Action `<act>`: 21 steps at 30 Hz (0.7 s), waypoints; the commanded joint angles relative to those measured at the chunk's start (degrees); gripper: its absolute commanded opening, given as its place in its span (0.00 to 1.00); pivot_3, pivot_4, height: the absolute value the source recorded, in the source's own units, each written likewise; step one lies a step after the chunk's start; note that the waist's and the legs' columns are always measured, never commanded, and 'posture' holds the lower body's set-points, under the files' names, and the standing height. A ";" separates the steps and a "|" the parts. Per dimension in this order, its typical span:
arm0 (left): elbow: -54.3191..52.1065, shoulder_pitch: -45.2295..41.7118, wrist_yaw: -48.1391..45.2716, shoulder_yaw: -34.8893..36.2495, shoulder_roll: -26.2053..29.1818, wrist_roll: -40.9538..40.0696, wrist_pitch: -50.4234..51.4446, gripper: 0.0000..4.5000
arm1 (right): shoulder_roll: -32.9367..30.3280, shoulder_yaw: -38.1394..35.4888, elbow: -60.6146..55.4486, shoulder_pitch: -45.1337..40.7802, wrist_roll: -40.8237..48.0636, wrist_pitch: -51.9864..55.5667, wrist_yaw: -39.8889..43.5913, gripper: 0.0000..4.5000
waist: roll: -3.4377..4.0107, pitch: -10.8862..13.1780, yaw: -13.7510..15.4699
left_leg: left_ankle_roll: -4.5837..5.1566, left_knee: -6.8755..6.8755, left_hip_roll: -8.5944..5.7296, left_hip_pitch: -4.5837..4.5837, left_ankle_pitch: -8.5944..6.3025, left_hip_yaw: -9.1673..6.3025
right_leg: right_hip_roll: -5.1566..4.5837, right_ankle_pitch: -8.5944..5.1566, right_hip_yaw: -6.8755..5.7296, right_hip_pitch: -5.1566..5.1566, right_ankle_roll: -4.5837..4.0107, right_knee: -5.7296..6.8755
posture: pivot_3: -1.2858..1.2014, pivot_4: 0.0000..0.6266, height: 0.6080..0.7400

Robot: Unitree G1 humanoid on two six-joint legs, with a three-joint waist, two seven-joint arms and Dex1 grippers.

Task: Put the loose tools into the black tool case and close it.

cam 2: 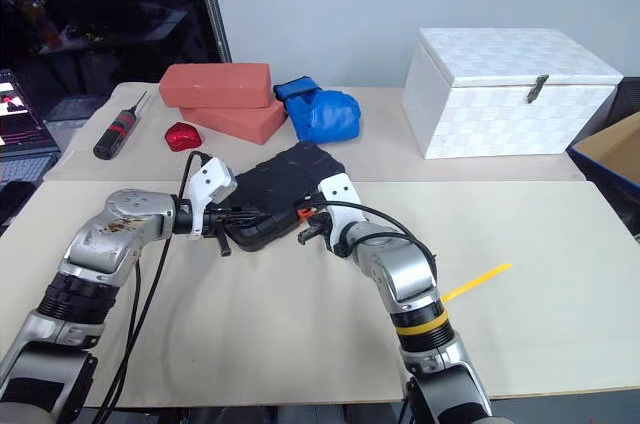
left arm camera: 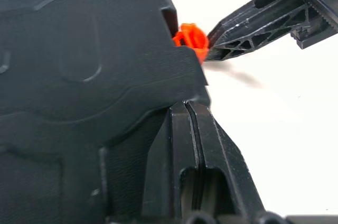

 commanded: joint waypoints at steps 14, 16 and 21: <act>-6.24 9.82 2.63 6.97 -5.91 -6.19 -1.94 0.00 | -1.04 -7.44 -16.85 5.80 8.70 -12.96 8.05 0.00 | 0.09 -0.16 0.36 | -0.01 -0.33 0.02 0.35 -0.01 0.00 | -0.05 -0.16 -0.04 0.63 0.04 -0.71 | 0.52 0.24 1.00; -9.71 11.45 1.00 10.36 -5.70 -12.00 2.41 0.00 | -5.29 -10.94 -22.35 10.30 11.39 -14.90 12.28 0.00 | 0.09 -0.14 0.48 | -0.01 -0.40 0.04 0.11 -0.03 -0.01 | -0.06 -0.23 -0.05 0.46 0.12 -0.76 | 0.52 0.24 1.00; -19.86 19.15 1.22 18.37 -2.64 -20.56 6.87 0.31 | -25.93 -21.73 -33.93 25.14 19.74 -12.15 26.09 0.32 | 0.06 -0.09 0.96 | -0.09 -0.32 -0.01 -0.52 -0.18 0.00 | -0.13 -0.29 -0.06 -0.06 0.21 -0.81 | 0.52 0.24 1.00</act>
